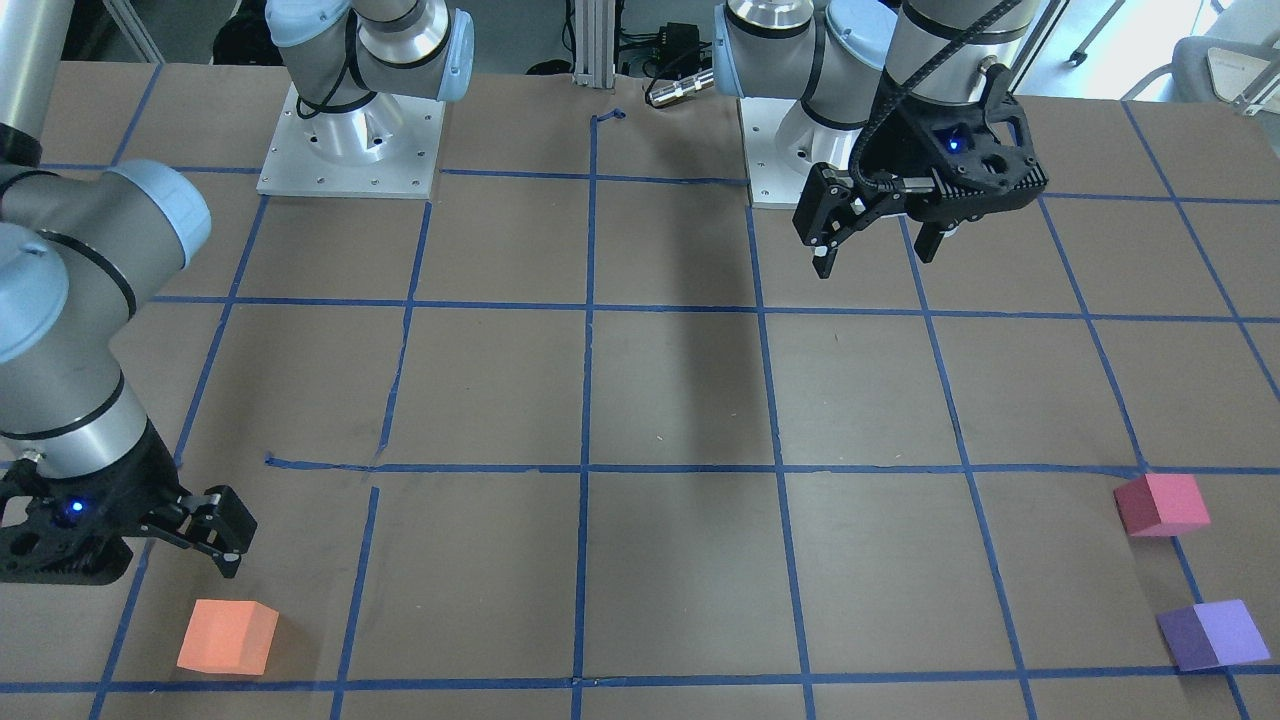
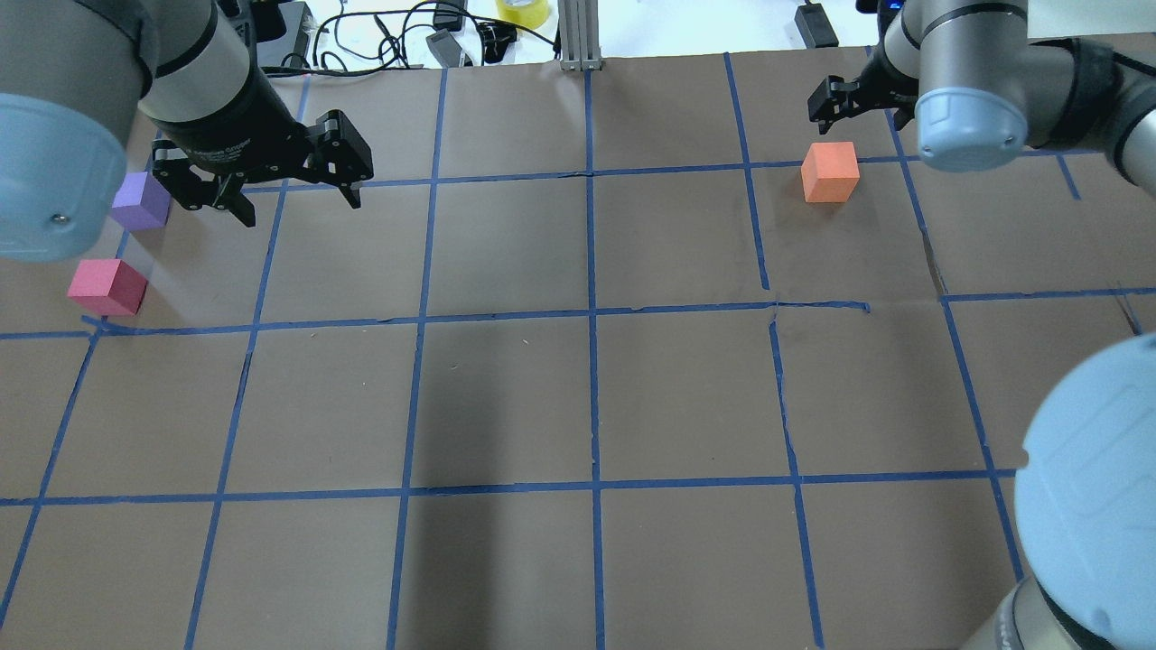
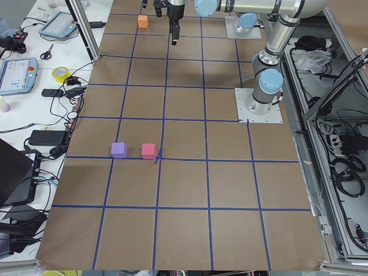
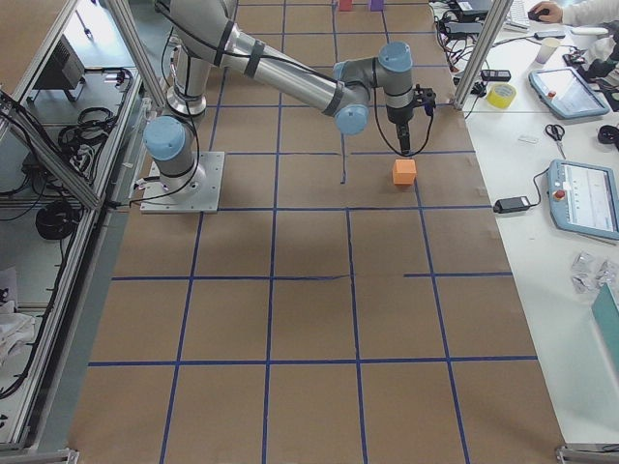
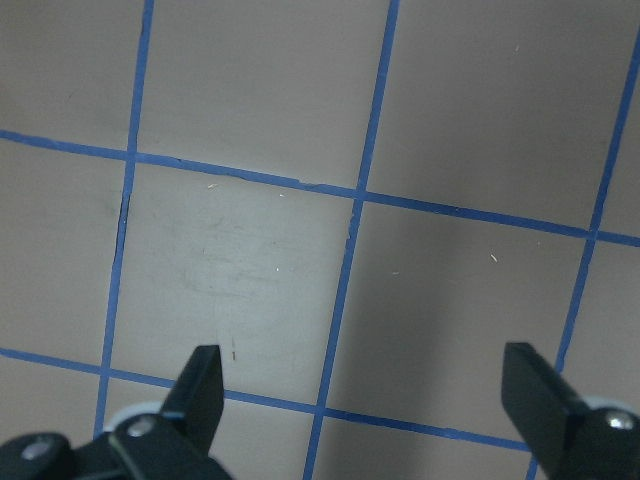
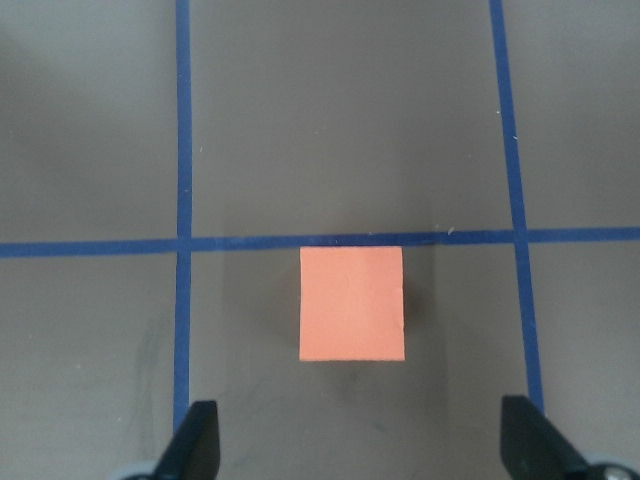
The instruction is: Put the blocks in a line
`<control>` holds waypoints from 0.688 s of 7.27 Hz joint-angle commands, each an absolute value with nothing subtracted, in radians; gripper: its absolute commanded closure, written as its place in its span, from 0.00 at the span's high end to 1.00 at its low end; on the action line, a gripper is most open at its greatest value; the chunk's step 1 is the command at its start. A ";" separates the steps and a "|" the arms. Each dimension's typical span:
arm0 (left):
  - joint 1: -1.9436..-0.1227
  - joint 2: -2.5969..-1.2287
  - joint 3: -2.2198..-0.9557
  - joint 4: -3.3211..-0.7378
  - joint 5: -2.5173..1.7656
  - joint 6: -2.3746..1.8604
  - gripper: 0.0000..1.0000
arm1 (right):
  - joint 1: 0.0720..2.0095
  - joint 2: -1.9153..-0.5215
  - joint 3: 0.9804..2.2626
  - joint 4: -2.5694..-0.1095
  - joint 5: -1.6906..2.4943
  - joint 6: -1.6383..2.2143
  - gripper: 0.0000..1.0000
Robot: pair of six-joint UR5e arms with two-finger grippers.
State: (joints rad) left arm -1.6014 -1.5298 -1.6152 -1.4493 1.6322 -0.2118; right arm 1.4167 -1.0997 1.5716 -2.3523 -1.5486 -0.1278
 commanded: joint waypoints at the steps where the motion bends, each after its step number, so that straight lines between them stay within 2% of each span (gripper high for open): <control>1: -1.601 -1.532 -1.615 -1.448 1.634 -0.212 1.00 | 1.411 -1.020 1.569 -2.422 -1.542 -0.124 1.00; 5: -1.600 -1.536 -1.615 -1.440 1.631 -0.146 1.00 | 1.393 -0.947 1.569 -2.468 -1.543 -0.137 1.00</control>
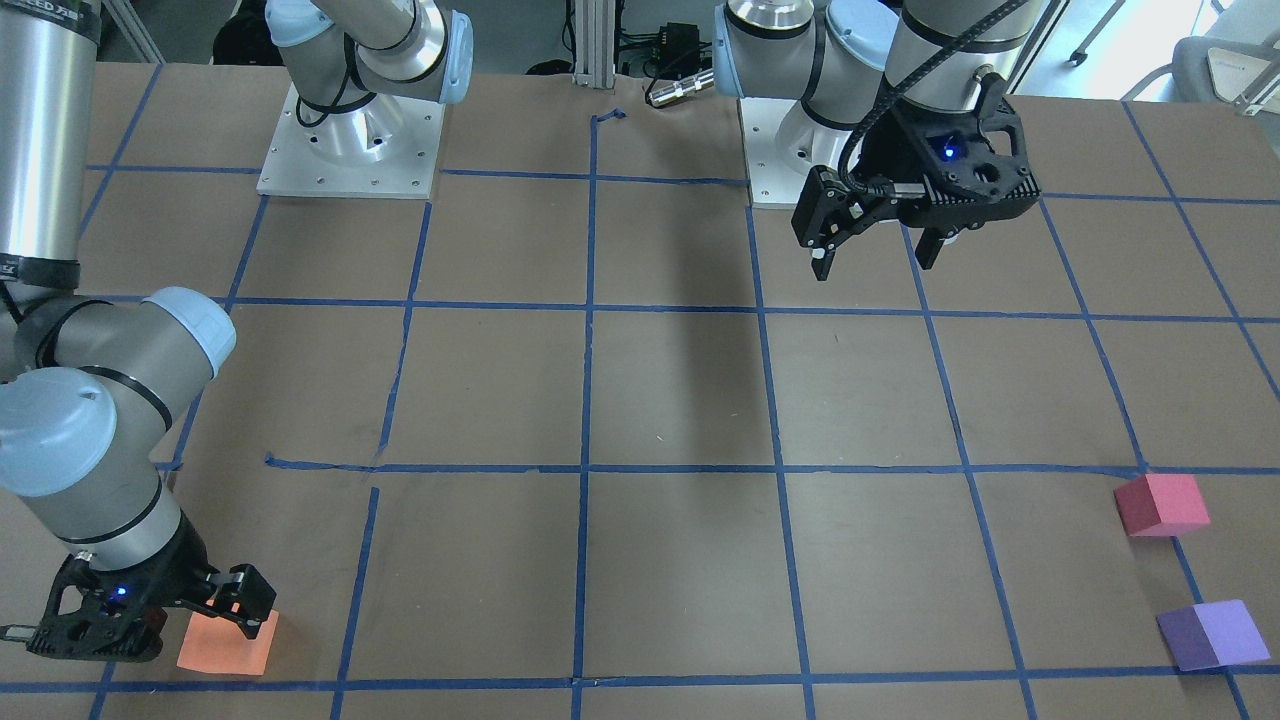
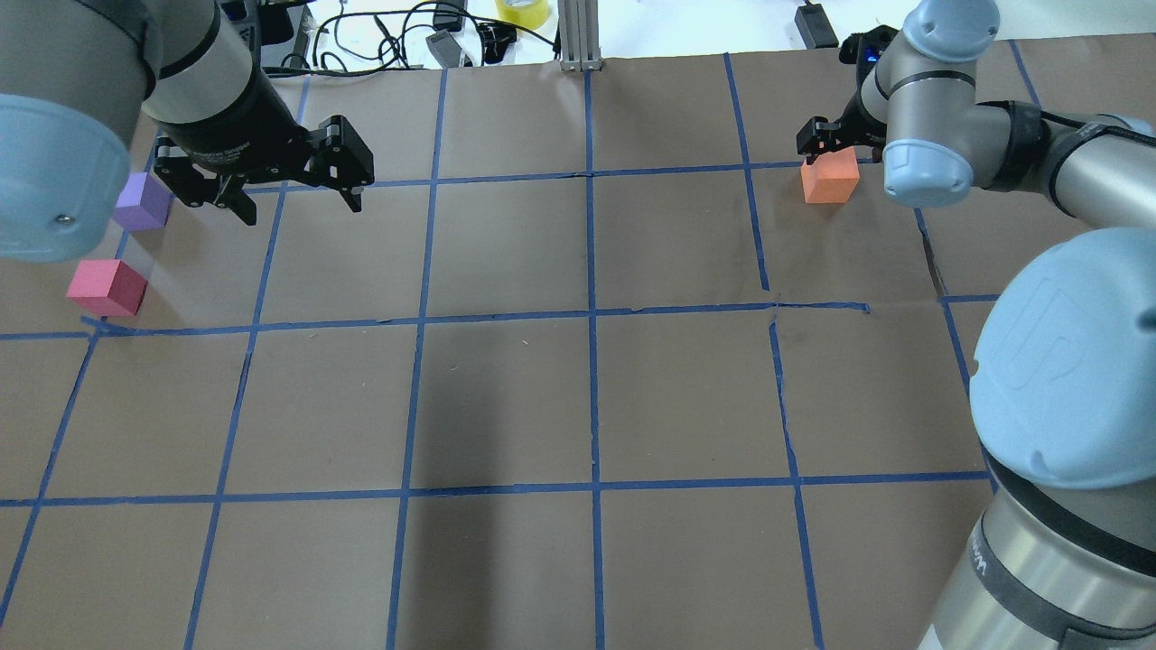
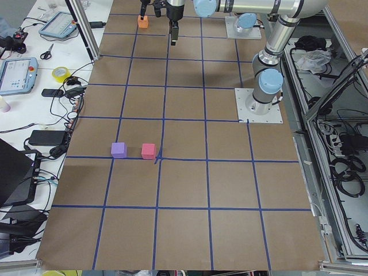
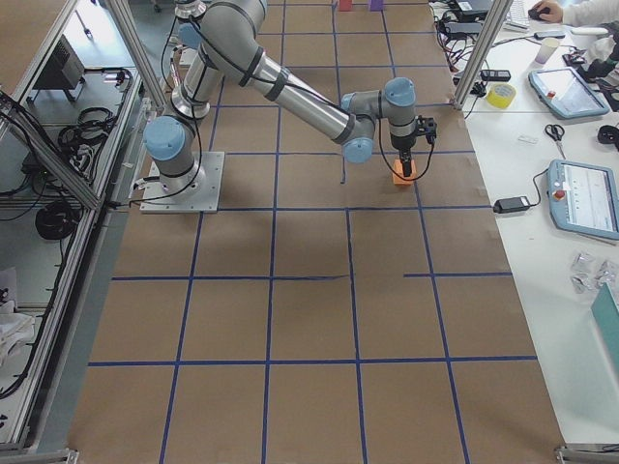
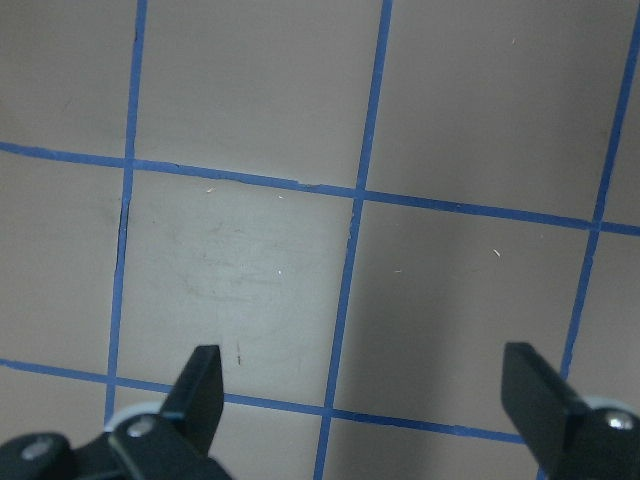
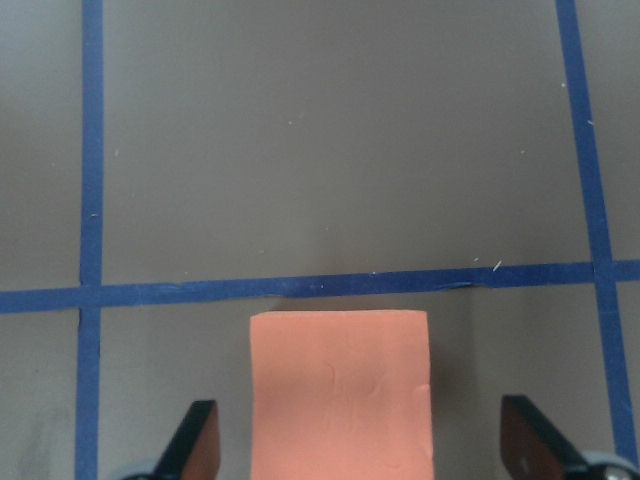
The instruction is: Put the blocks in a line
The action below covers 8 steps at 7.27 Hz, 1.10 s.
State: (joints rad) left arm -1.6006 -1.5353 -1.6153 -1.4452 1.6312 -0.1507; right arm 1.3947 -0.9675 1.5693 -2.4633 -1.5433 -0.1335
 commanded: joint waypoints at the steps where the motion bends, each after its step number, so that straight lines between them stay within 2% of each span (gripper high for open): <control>1: -1.600 -1.536 -1.615 -1.440 1.631 -0.147 1.00 | 1.393 -0.925 1.569 -2.479 -1.540 -0.130 1.00; 2: -1.600 -1.536 -1.615 -1.440 1.632 -0.147 1.00 | 1.393 -0.910 1.569 -2.532 -1.539 -0.129 0.66; 3: -1.600 -1.536 -1.615 -1.440 1.632 -0.147 1.00 | 1.393 -0.913 1.569 -2.533 -1.536 -0.127 0.01; 5: -1.600 -1.536 -1.615 -1.440 1.632 -0.146 1.00 | 1.393 -0.926 1.537 -2.534 -1.453 -0.126 0.00; 6: -1.601 -1.536 -1.615 -1.440 1.632 -0.146 1.00 | 1.402 -0.946 1.473 -2.496 -1.460 -0.123 0.00; 8: -1.601 -1.536 -1.615 -1.440 1.632 -0.146 1.00 | 1.477 -1.021 1.407 -2.320 -1.462 -0.038 0.00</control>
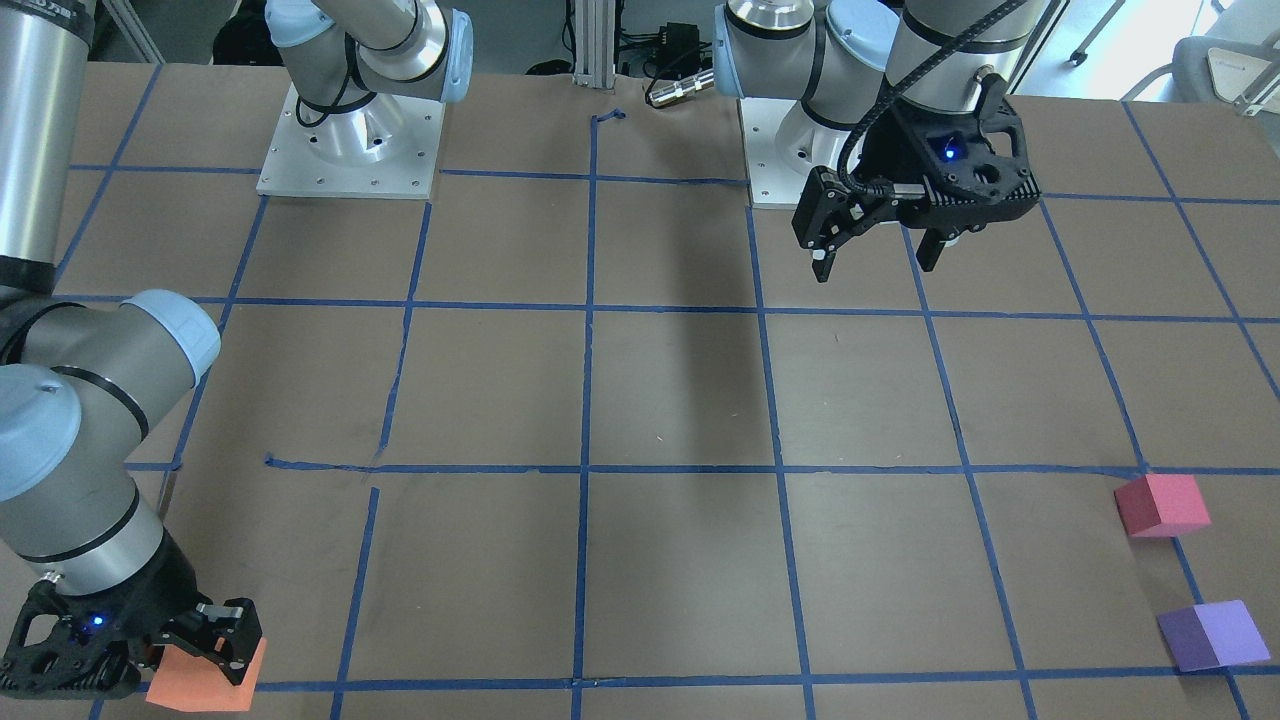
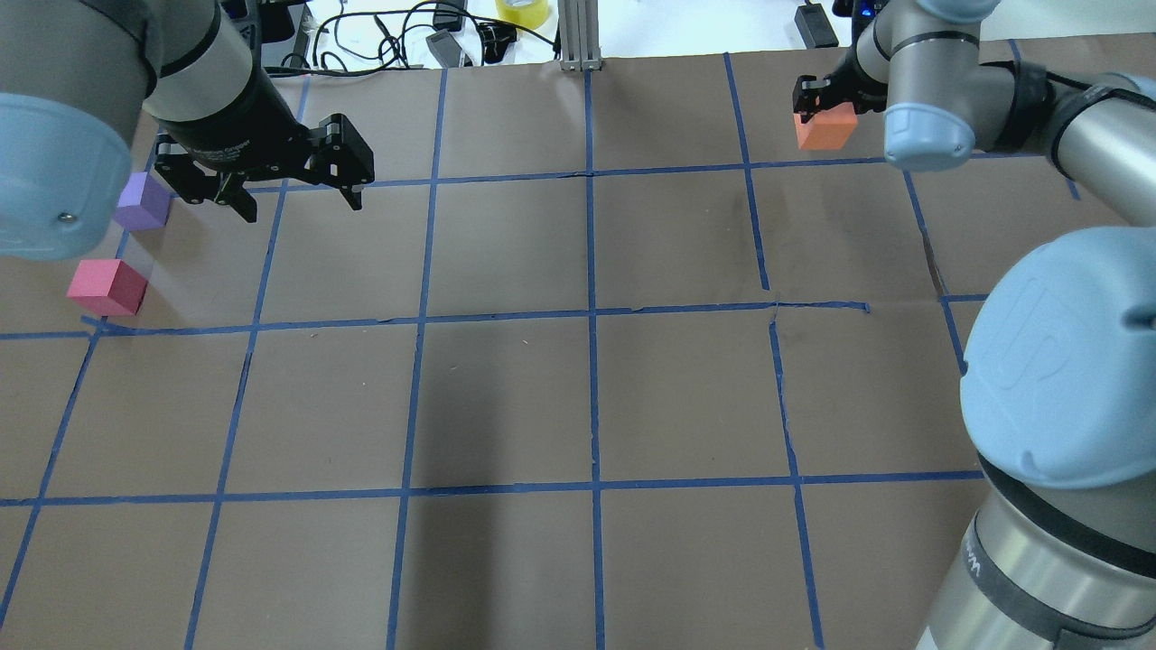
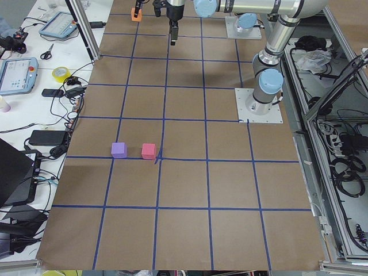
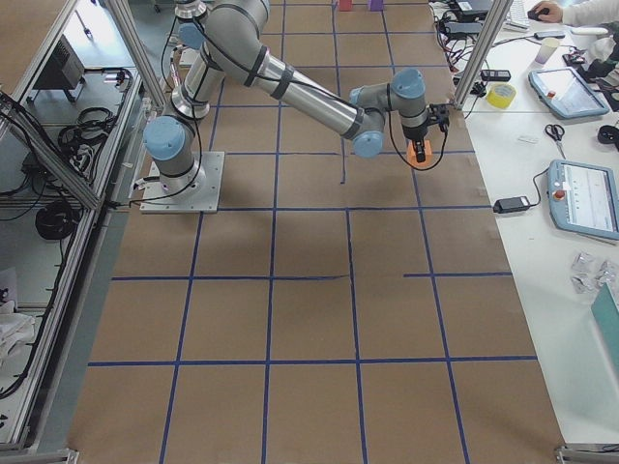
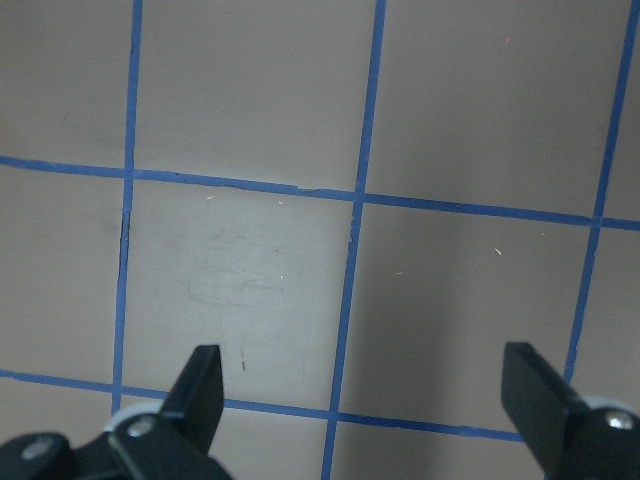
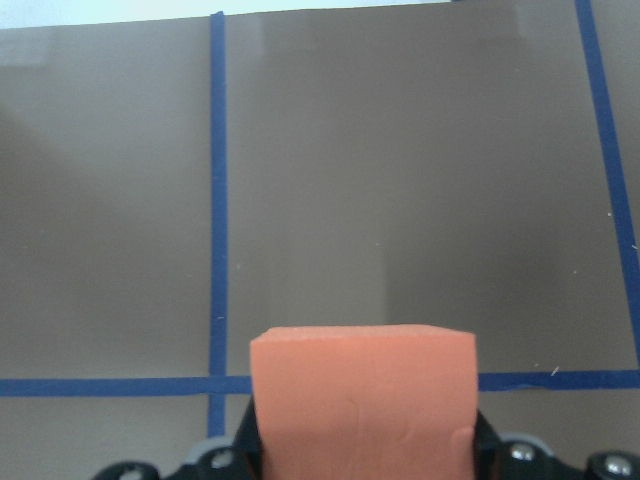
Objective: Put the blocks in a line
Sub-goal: 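Carry the orange cube with the right gripper toward the table center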
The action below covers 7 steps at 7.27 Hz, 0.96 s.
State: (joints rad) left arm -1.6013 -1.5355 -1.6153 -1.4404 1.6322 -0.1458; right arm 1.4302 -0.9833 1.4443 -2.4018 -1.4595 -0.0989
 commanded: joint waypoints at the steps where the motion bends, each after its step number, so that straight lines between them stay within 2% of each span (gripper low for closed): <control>1: -1.601 -1.536 -1.615 -1.440 1.632 -0.146 1.00 | 1.550 -1.023 1.404 -2.300 -1.479 0.054 0.00; 7: -1.601 -1.536 -1.615 -1.440 1.634 -0.146 1.00 | 1.808 -0.970 1.373 -2.316 -1.488 0.480 0.00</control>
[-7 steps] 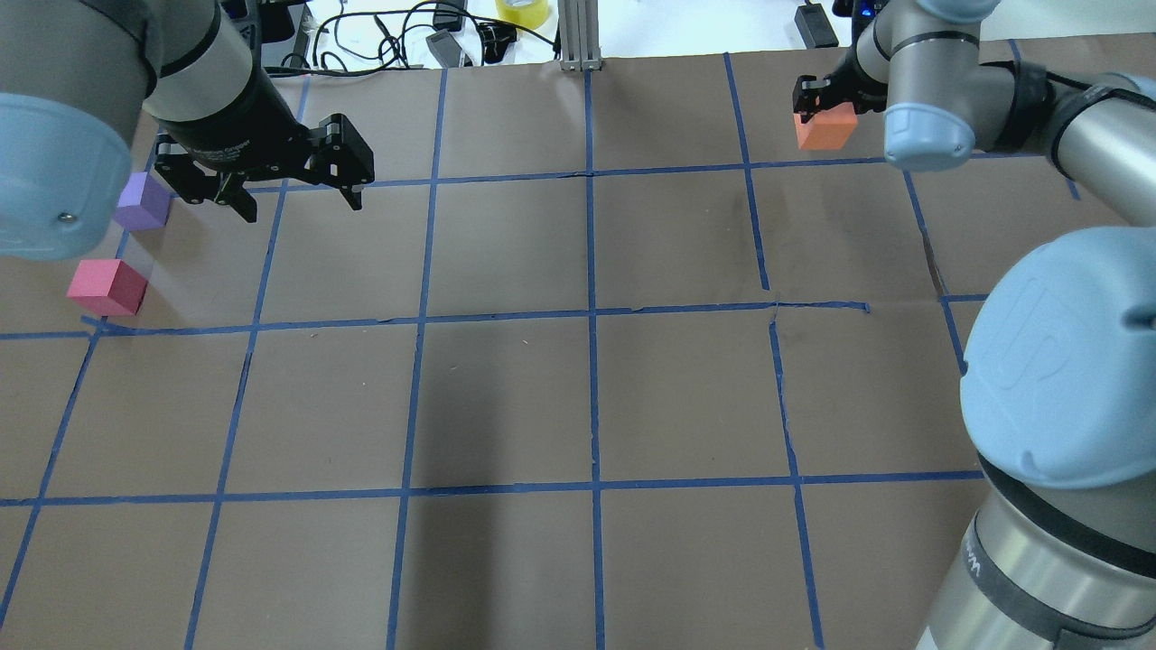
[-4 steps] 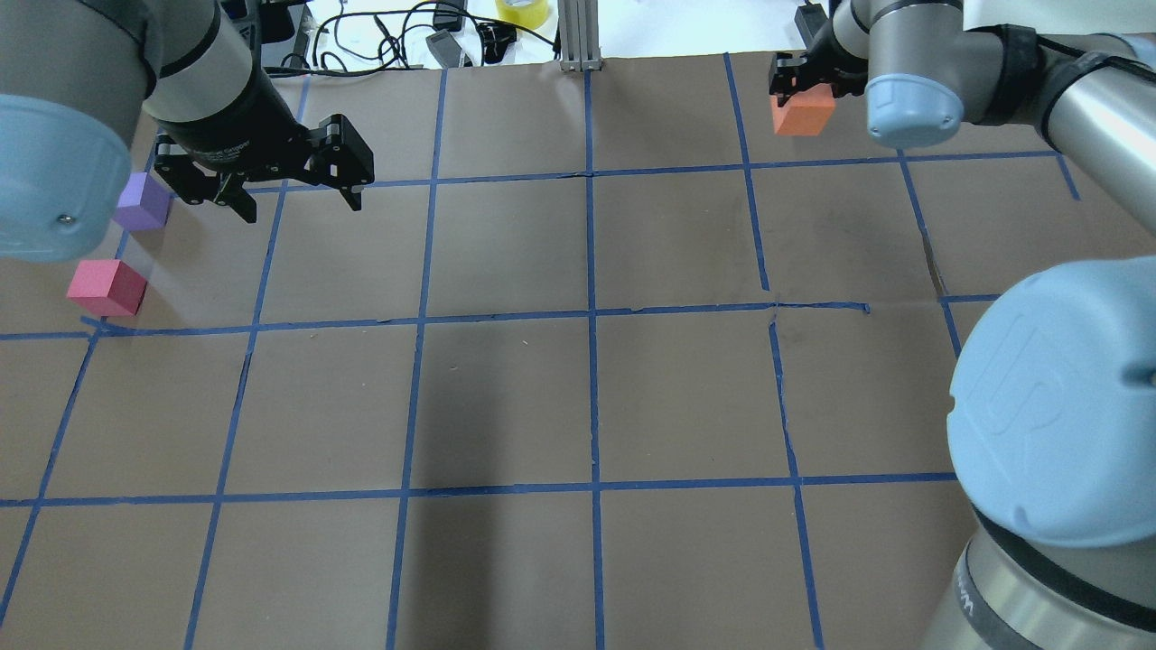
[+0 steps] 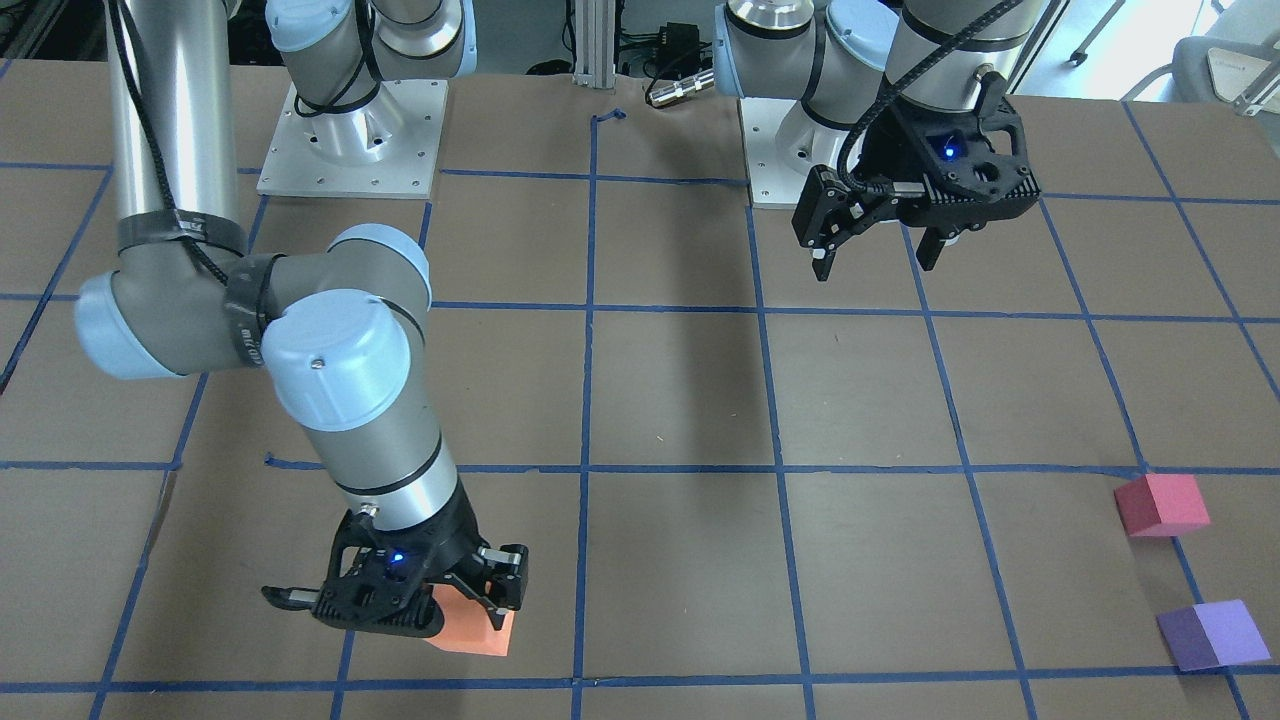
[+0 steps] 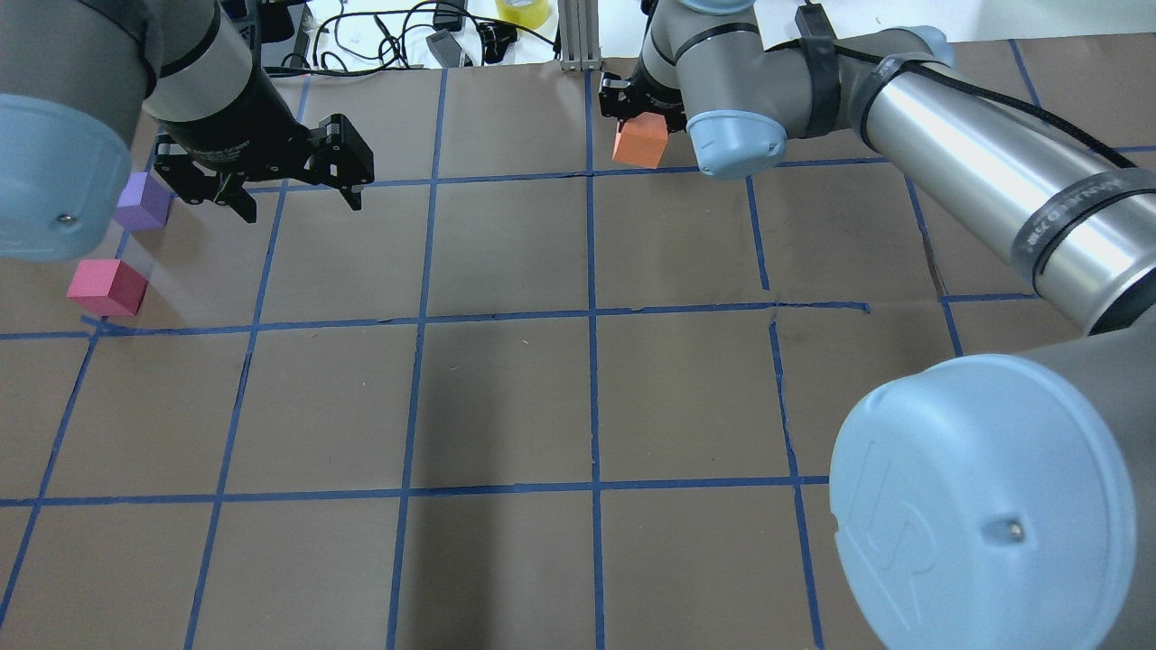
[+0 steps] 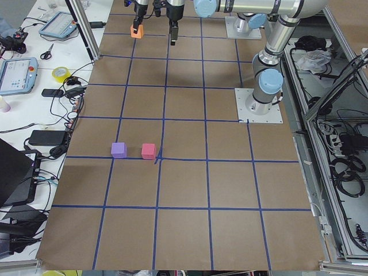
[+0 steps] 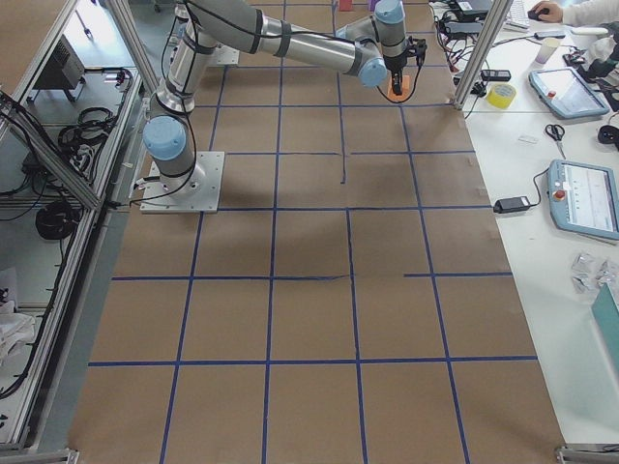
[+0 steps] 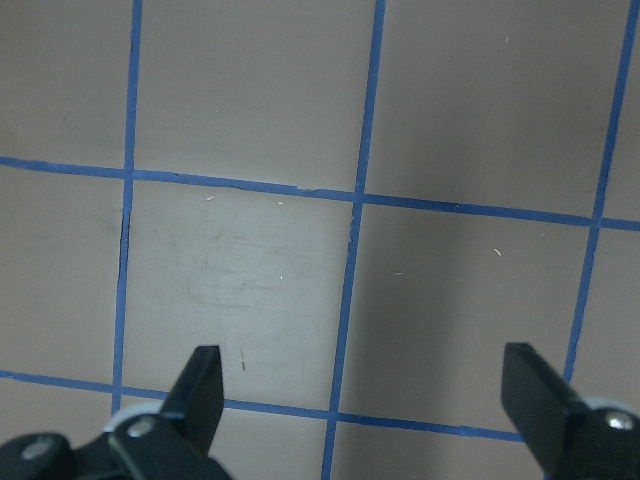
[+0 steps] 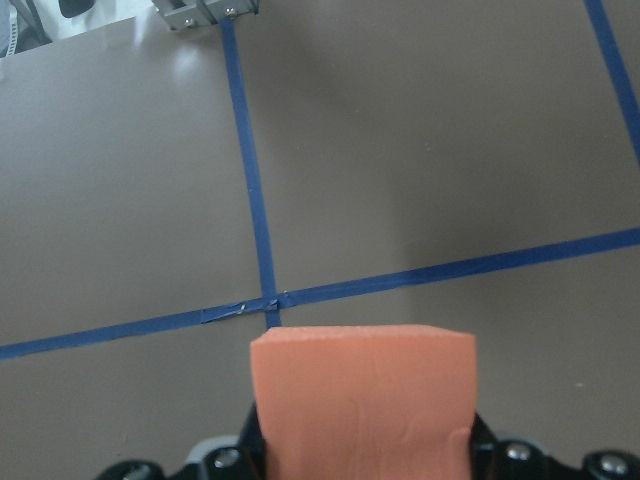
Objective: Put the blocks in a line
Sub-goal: 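Carry the orange cube with the right gripper toward the table center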
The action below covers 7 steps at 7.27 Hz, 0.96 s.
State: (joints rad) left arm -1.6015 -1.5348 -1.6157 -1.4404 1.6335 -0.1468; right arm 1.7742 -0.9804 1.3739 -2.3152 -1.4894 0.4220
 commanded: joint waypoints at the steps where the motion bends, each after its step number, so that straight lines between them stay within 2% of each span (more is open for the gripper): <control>1: -1.601 -1.536 -1.615 -1.440 1.632 -0.146 1.00 | 1.830 -0.953 1.371 -2.318 -1.477 0.561 0.00; 6: -1.600 -1.535 -1.614 -1.436 1.631 -0.146 1.00 | 1.989 -0.822 1.304 -2.379 -1.476 0.761 0.00; 7: -1.600 -1.543 -1.615 -1.413 1.629 -0.147 1.00 | 2.000 -0.809 1.304 -2.402 -1.480 0.759 0.32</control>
State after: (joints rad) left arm -1.6001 -1.5371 -1.6146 -1.4314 1.6308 -0.1461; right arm 1.9801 -0.8325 1.3056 -2.3711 -1.4768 0.7534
